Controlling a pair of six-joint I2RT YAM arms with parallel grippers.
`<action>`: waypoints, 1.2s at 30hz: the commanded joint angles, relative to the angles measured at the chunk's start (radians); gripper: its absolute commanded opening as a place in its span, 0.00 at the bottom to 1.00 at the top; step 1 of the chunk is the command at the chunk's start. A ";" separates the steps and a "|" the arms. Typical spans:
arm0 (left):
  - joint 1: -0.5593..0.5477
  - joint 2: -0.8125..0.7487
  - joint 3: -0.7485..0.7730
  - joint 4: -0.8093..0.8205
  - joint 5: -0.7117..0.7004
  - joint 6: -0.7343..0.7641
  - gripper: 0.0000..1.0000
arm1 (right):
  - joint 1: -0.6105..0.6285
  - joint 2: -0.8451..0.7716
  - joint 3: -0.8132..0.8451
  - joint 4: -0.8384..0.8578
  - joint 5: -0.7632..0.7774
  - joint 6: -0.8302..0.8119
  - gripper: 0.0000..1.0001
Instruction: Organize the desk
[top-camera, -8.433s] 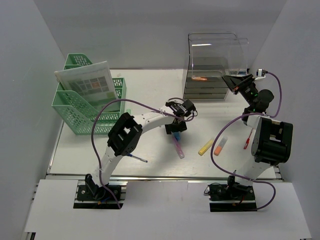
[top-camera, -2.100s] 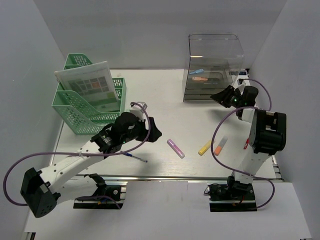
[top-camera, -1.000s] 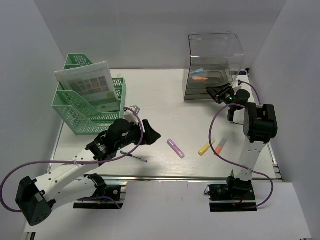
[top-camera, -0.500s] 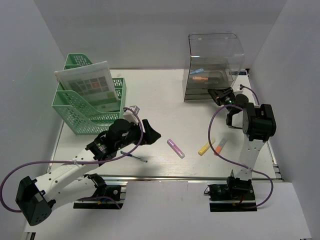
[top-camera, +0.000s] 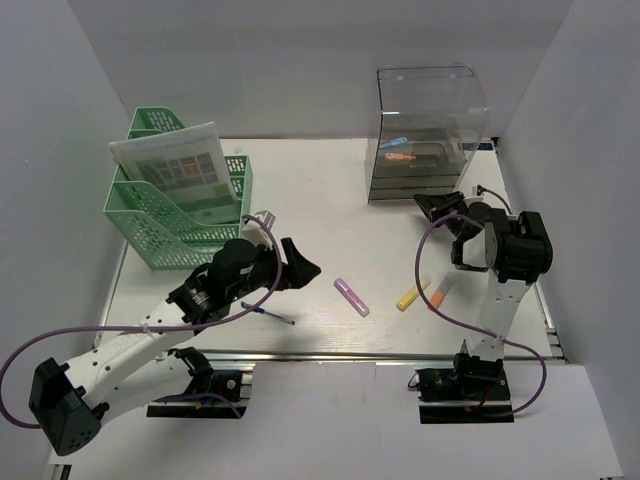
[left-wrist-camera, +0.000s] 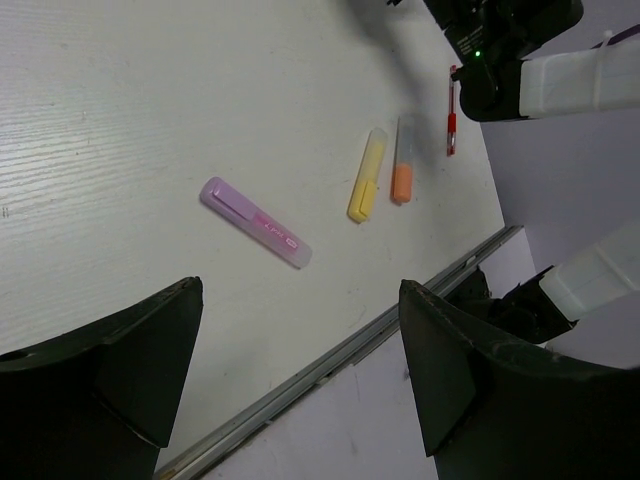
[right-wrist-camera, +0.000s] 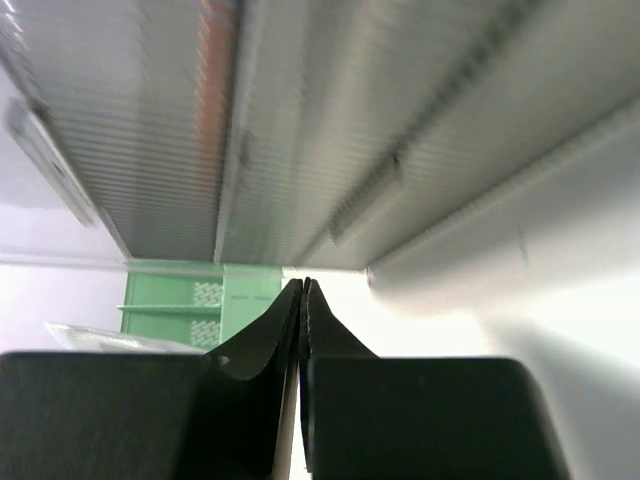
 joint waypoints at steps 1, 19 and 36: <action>0.003 -0.035 -0.013 -0.007 -0.012 -0.010 0.89 | -0.009 -0.066 -0.043 0.160 0.014 -0.007 0.03; 0.003 -0.060 -0.021 -0.031 -0.056 -0.017 0.89 | -0.016 -0.002 0.104 0.118 0.002 0.030 0.36; 0.003 -0.041 -0.012 -0.025 -0.058 -0.022 0.89 | -0.014 0.063 0.183 0.124 0.006 0.036 0.20</action>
